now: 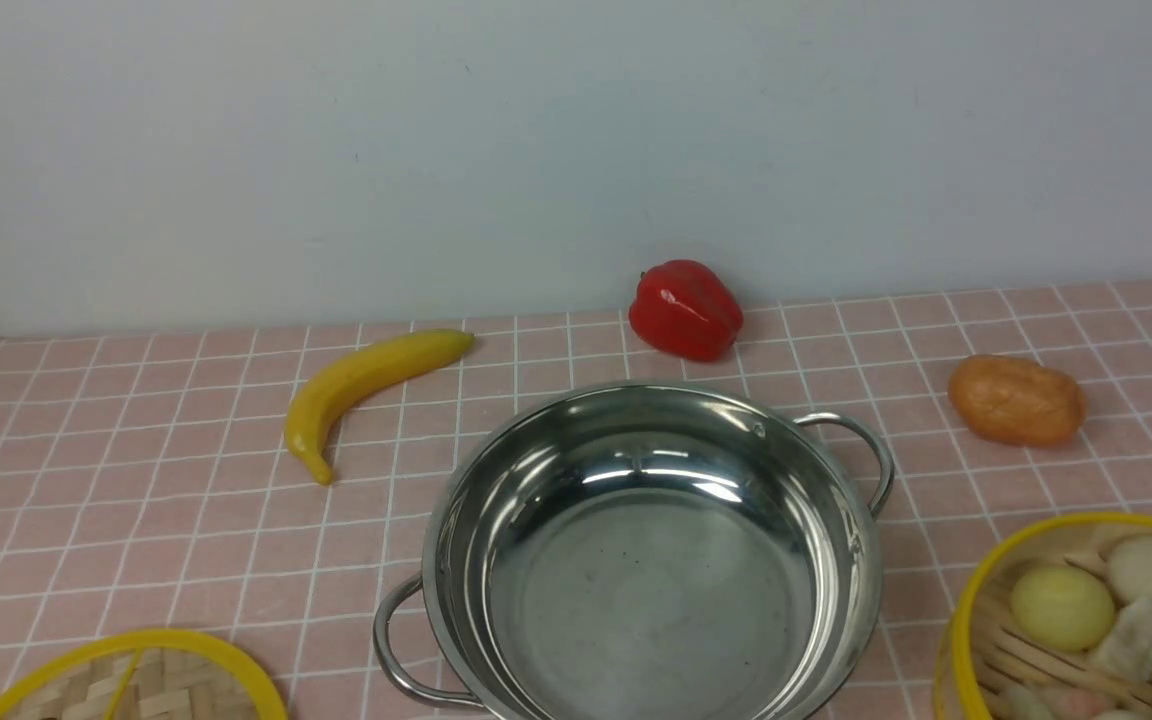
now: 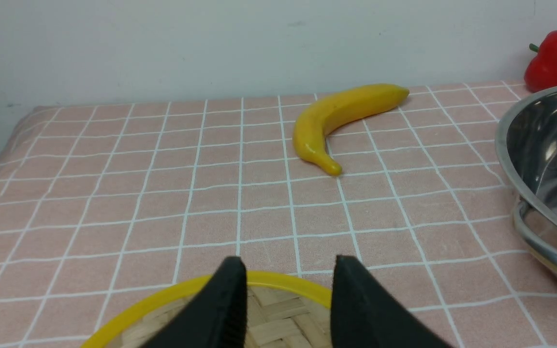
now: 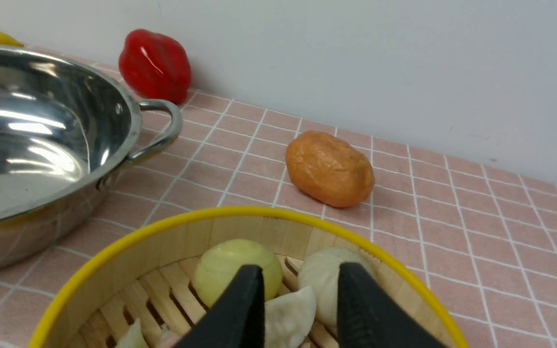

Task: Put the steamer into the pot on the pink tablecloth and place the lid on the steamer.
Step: 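Reach for and grasp the rim of the bamboo steamer holding the buns with the right gripper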

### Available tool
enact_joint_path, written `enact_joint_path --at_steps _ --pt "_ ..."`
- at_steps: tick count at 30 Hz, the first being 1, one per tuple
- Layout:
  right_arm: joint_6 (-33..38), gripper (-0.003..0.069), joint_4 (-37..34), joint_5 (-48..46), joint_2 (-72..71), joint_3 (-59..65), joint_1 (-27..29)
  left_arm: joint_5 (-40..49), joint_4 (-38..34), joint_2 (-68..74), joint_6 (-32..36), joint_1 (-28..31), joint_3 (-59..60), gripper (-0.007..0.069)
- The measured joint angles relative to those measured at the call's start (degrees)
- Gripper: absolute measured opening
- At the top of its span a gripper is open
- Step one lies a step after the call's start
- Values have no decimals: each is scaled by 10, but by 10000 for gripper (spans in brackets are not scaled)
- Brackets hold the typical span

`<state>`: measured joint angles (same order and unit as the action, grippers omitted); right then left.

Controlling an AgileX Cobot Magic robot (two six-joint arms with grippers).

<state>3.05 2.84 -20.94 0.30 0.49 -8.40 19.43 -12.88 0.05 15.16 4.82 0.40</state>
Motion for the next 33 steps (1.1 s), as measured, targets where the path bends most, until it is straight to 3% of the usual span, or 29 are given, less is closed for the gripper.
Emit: enact_joint_path --at_steps 7,14,22,29,33 --pt "0 240 0 1 0 0 0 0 0 0 0 0 0 243" --pt "-84 240 -109 30 -1 -67 0 0 0 0 0 0 0 243" --pt "-103 240 -110 -89 -2 -210 0 0 0 0 0 0 0 243" --pt "-129 240 -167 -113 -2 -218 0 0 0 0 0 0 0 243" --pt "-131 240 -165 -147 -2 -232 0 0 0 0 0 0 0 243"
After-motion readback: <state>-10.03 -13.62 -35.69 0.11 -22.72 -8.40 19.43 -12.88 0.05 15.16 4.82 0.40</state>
